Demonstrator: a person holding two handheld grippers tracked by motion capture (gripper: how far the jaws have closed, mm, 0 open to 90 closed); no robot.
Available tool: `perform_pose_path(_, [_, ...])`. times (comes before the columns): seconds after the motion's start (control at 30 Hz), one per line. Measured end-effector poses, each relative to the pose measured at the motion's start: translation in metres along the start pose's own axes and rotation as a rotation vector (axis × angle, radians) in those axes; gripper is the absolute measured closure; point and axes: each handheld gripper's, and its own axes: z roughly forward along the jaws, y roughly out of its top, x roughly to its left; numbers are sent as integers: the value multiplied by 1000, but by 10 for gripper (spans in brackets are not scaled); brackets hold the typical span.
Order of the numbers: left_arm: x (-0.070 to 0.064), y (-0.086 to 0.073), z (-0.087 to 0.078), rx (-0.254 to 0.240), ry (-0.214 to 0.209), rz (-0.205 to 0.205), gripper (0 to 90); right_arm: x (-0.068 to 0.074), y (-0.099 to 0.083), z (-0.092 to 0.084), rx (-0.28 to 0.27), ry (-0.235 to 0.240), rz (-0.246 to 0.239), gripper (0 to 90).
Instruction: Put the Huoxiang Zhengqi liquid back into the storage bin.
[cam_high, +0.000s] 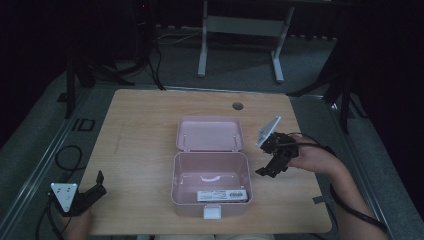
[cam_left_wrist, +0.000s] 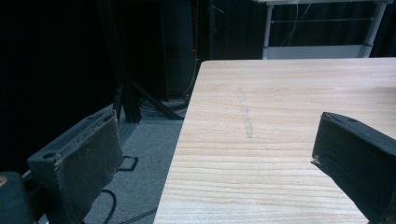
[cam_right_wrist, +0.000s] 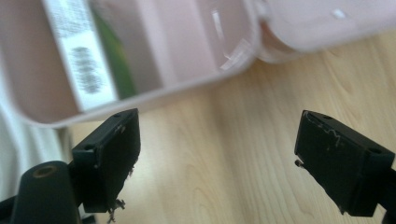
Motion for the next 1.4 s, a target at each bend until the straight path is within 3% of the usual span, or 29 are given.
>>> perform_pose_path(0.17, [0,0,0,0,0,-3,16,-11,-22,10,-68,-46,64,139])
perform_pose_path(0.2, [0,0,0,1,0,-2,16,-16,-33,17,-96,-63,106,139])
perform_pose_path(0.23, [0,0,0,1,0,-2,17,-16,-33,17,-96,-63,106,139])
perform_pose_path(0.33, [0,0,0,2,0,-2,16,-24,-54,39,-150,-123,181,136])
perform_pose_path(0.37, [0,0,0,2,0,-2,17,-24,-54,39,-150,-123,181,136])
perform_pose_path(0.4, [0,0,0,1,0,-2,16,-27,-64,50,-175,-165,219,131])
perform_pose_path(0.43, [0,0,0,1,0,-2,16,-27,-64,50,-175,-165,219,131])
perform_pose_path(0.47, [0,0,0,1,0,-2,16,-31,-75,61,-208,-186,268,131])
perform_pose_path(0.5, [0,0,0,1,1,-2,16,-31,-75,61,-208,-186,268,131])
perform_pose_path(0.53, [0,0,0,3,0,0,16,-33,-85,71,-234,-210,299,131])
perform_pose_path(0.6, [0,0,0,3,0,0,16,-34,-88,75,-244,-213,311,131])
perform_pose_path(0.67, [0,0,0,2,-1,2,17,-36,-105,86,-287,-261,365,130])
perform_pose_path(0.7, [0,0,0,2,-1,2,16,-36,-105,86,-287,-261,365,130])
perform_pose_path(0.73, [0,0,0,3,0,1,16,-38,-116,90,-334,-293,410,130])
perform_pose_path(0.77, [0,0,0,3,0,1,16,-38,-116,90,-334,-293,410,130])
perform_pose_path(0.8, [0,0,0,4,0,1,16,-38,-125,93,-378,-327,451,130])
perform_pose_path(0.83, [0,0,0,4,0,1,16,-38,-125,93,-378,-327,451,130])
perform_pose_path(0.87, [0,0,0,3,0,1,17,-37,-132,96,-403,-353,487,130])
perform_pose_path(0.93, [0,0,0,4,0,1,16,-36,-135,96,-410,-365,495,130])
perform_pose_path(1.07, [0,0,0,2,1,1,16,-31,-149,100,-453,-435,577,128])
perform_pose_path(1.13, [0,0,0,3,1,0,16,-30,-151,101,-461,-433,592,125])
perform_pose_path(1.2, [0,0,0,2,1,0,16,-26,-161,105,-460,-474,645,124])
perform_pose_path(1.27, [0,0,0,4,2,1,16,-26,-163,106,-467,-484,658,125])
perform_pose_path(1.33, [0,0,0,3,2,2,16,-24,-175,105,-510,-509,733,125])
perform_pose_path(1.37, [0,0,0,3,2,2,17,-24,-175,105,-510,-509,733,125])
perform_pose_path(1.4, [0,0,0,1,2,2,17,-21,-181,105,-540,-521,765,124])
